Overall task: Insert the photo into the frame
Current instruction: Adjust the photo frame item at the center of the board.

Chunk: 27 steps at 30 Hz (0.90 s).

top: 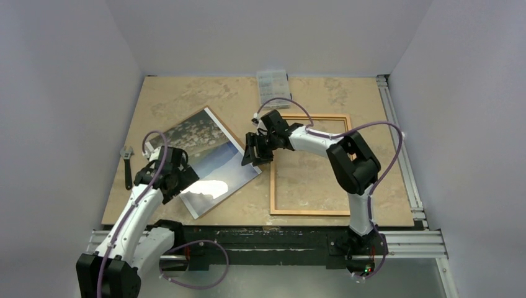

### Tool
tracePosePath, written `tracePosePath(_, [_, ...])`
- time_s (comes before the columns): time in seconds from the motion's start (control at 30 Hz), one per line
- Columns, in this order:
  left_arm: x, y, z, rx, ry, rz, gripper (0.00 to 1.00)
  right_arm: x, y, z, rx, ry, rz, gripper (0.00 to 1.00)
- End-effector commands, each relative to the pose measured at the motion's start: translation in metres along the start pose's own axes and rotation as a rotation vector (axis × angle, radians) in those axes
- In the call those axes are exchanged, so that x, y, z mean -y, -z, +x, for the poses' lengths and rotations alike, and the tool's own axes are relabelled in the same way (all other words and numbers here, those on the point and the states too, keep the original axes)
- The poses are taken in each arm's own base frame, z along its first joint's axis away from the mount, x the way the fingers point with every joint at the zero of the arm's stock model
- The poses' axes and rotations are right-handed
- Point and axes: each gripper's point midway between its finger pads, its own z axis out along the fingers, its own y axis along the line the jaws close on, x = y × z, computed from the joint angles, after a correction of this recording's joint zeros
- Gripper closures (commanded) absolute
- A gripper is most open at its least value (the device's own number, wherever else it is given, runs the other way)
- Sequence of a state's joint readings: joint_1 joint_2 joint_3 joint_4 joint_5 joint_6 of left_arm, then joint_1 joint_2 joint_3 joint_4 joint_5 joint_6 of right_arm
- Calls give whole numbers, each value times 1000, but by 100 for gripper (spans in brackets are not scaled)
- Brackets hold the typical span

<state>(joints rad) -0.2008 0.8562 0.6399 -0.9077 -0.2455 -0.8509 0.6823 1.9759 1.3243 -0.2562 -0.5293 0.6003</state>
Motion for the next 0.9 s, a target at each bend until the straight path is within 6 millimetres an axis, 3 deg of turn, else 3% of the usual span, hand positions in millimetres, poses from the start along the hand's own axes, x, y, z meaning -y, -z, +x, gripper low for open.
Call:
tracePosePath(0.0, [-25,-4,-15,22,84,-123,7,8,-12,-12,-2,15,46,45])
tracePosePath(0.37, [-52,-60,-14,-125,327,-108,9,12,-32,-13,-37,-4,49,46])
tracePosePath(0.63, [-35,-75,-14,-202,296,15,9,0,-46,-4,-82,-2,18,46])
tracePosePath(0.87, [-9,-75,-10,-240,289,164,11,-23,-50,13,-121,-82,-152,46])
